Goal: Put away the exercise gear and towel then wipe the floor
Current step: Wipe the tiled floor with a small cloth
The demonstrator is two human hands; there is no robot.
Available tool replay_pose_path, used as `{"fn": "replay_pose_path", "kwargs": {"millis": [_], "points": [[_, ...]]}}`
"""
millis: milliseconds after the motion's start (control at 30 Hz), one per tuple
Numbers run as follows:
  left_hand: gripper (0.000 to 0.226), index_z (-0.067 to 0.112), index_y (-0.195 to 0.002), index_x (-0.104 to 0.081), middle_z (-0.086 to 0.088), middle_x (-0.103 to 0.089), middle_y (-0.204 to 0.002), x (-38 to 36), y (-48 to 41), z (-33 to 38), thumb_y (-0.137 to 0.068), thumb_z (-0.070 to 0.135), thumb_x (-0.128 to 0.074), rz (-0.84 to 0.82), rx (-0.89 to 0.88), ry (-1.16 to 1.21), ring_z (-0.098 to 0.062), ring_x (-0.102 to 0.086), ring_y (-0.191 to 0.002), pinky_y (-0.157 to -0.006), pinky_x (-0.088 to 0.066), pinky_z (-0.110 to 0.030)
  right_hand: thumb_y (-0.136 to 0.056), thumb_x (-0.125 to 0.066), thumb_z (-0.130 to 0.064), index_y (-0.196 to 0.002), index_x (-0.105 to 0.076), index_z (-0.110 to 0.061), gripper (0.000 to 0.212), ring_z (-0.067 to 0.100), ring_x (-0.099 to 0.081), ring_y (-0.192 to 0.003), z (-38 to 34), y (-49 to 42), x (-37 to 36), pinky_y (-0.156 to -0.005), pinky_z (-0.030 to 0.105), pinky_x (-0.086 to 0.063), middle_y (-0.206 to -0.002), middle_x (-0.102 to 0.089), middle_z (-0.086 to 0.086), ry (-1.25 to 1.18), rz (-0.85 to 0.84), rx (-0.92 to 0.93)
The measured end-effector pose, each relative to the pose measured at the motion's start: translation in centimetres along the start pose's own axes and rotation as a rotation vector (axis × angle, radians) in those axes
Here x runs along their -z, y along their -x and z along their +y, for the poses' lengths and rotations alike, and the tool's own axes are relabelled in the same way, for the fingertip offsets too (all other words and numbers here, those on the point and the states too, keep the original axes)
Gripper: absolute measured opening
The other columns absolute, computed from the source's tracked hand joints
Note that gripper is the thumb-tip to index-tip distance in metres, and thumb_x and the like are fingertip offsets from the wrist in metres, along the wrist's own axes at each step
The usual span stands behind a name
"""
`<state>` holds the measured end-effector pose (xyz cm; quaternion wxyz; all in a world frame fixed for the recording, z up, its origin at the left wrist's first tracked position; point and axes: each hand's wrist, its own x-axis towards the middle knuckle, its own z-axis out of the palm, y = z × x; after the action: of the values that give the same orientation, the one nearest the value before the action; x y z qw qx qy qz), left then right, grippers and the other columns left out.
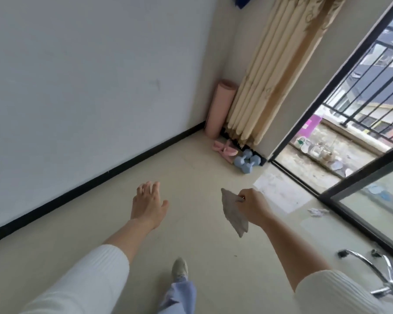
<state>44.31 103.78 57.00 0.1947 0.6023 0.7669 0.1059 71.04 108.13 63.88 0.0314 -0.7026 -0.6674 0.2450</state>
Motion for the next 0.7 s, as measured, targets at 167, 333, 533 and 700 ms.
{"fn": "replay_pose_path", "kwargs": {"millis": [167,333,533,700], "points": [[0.064,0.014,-0.147,-0.020,-0.015,-0.011,-0.156,-3.2,-11.3,3.0,-0.093,0.038,-0.043,-0.041,0.138,0.071,-0.031,-0.010,-0.142,-0.112,-0.025,-0.042,-0.086,-0.045,-0.009,-0.071,-0.057,-0.007,0.020,0.017,-0.044,-0.058,-1.6,-12.8,0.4,-0.048,0.026,-0.030,-0.065,-0.054,0.004,0.050,-0.094,0.094],[0.063,0.011,-0.146,-0.020,-0.016,-0.012,-0.155,-6.2,-18.7,6.1,-0.093,0.036,-0.043,-0.085,0.196,0.130,-0.032,-0.010,-0.142,-0.112,-0.022,-0.044,-0.085,-0.045,-0.011,-0.068,-0.053,-0.012,0.019,0.020,-0.047,-0.053,-2.4,-23.6,-0.3,-0.049,0.028,-0.034,-0.059,-0.052,0.001,0.037,-0.166,0.149],[0.062,0.016,-0.146,-0.020,-0.014,-0.013,-0.156,-9.2,-22.7,5.3,-0.093,0.036,-0.045,-0.170,0.405,0.168,-0.030,-0.012,-0.142,-0.111,-0.025,-0.042,-0.087,-0.047,-0.016,-0.062,-0.046,-0.014,0.026,0.017,-0.042,-0.049,-2.4,-32.1,-2.5,-0.048,0.027,-0.031,-0.056,-0.047,-0.001,0.075,-0.331,0.162],[0.063,0.012,-0.147,-0.020,-0.016,-0.016,-0.155,-13.2,-27.5,3.9,-0.094,0.036,-0.044,-0.150,0.533,0.145,-0.030,-0.016,-0.141,-0.110,-0.027,-0.042,-0.078,-0.038,-0.036,-0.059,-0.036,-0.014,0.029,0.022,-0.036,-0.056,-2.2,-39.2,-7.1,-0.049,0.029,-0.027,-0.057,-0.040,0.000,0.130,-0.451,0.236]]}}
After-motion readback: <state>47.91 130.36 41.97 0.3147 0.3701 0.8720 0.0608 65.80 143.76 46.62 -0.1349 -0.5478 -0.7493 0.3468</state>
